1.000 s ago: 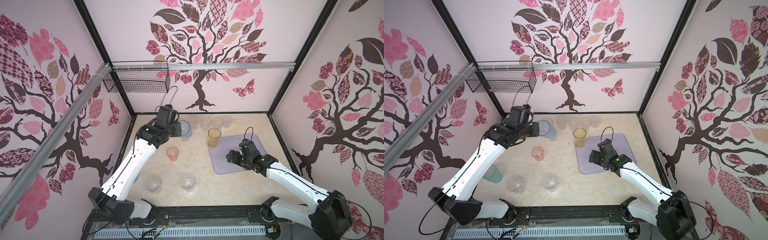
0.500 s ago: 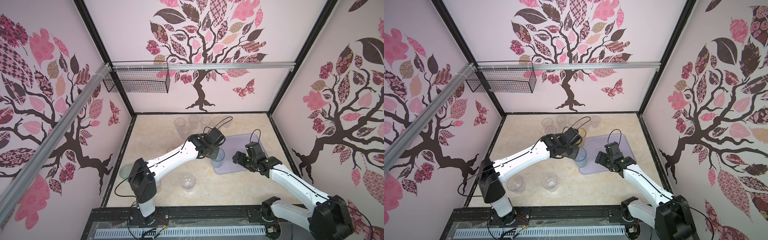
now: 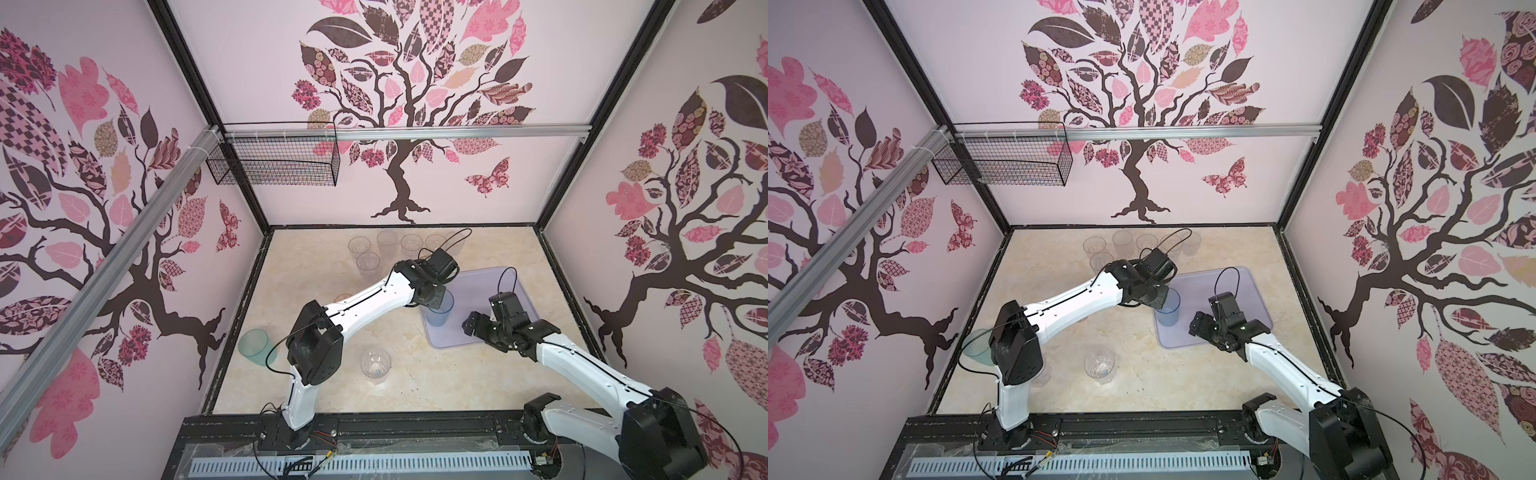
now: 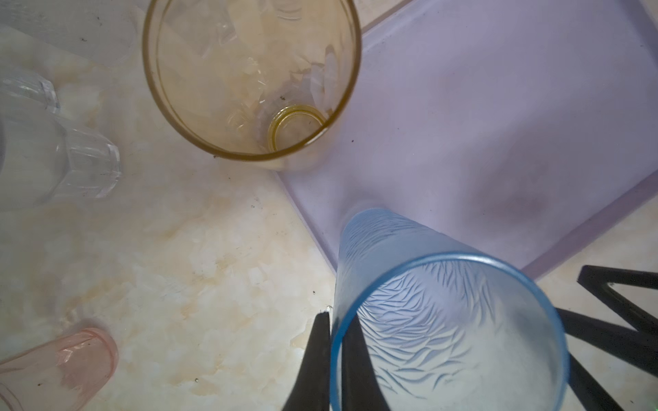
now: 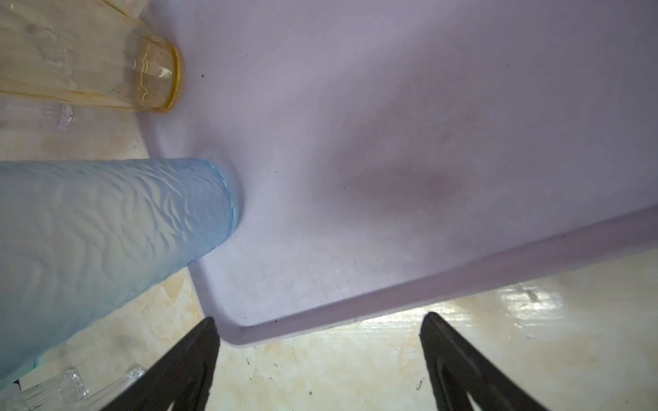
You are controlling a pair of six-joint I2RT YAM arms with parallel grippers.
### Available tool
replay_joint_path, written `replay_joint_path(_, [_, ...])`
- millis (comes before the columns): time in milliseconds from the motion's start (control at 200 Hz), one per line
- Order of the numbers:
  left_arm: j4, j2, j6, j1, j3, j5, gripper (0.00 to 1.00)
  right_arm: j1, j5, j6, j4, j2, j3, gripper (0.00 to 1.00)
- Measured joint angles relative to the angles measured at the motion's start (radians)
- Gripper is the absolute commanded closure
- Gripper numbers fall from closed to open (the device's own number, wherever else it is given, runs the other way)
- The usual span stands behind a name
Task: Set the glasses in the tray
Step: 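Carry the blue glass with the left gripper onto the tray and release it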
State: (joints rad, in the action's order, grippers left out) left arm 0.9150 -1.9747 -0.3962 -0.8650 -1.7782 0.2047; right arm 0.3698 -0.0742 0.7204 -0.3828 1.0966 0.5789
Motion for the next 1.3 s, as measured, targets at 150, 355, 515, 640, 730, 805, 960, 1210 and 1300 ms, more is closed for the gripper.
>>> replay_joint_path(150, [-0.006,-0.008,0.008,0.032,-0.004,-0.002,1.00,0.000,0.000,-0.002,0.016,0.006,0.000,0.09])
replay_joint_path(355, [-0.009,-0.023,0.024,0.048,-0.023,-0.023,0.91,0.000,-0.001,-0.003,0.045,0.064,-0.001,0.09])
replay_joint_path(515, [-0.005,-0.049,0.035,0.048,-0.061,-0.035,0.81,0.000,0.011,-0.016,0.068,0.114,0.000,0.09])
replay_joint_path(640, [-0.002,-0.052,0.039,0.048,-0.074,-0.049,0.79,0.000,0.017,-0.029,0.087,0.165,0.001,0.11])
replay_joint_path(730, [0.001,-0.052,0.043,0.048,-0.082,-0.052,0.78,0.003,0.013,-0.026,0.110,0.177,-0.005,0.12])
replay_joint_path(805, [0.002,-0.052,0.047,0.048,-0.085,-0.053,0.77,0.011,0.014,-0.019,0.136,0.174,-0.019,0.12])
replay_joint_path(960, [0.007,-0.050,0.053,0.049,-0.085,-0.055,0.72,0.043,0.016,0.007,0.148,0.174,-0.036,0.12])
replay_joint_path(1210, [0.014,0.027,0.070,0.056,-0.085,-0.078,0.63,0.153,0.026,0.068,0.182,0.185,-0.037,0.12])
replay_joint_path(1300, [0.014,0.079,0.078,0.066,-0.085,-0.080,0.63,0.165,0.027,0.077,0.193,0.189,-0.037,0.12])
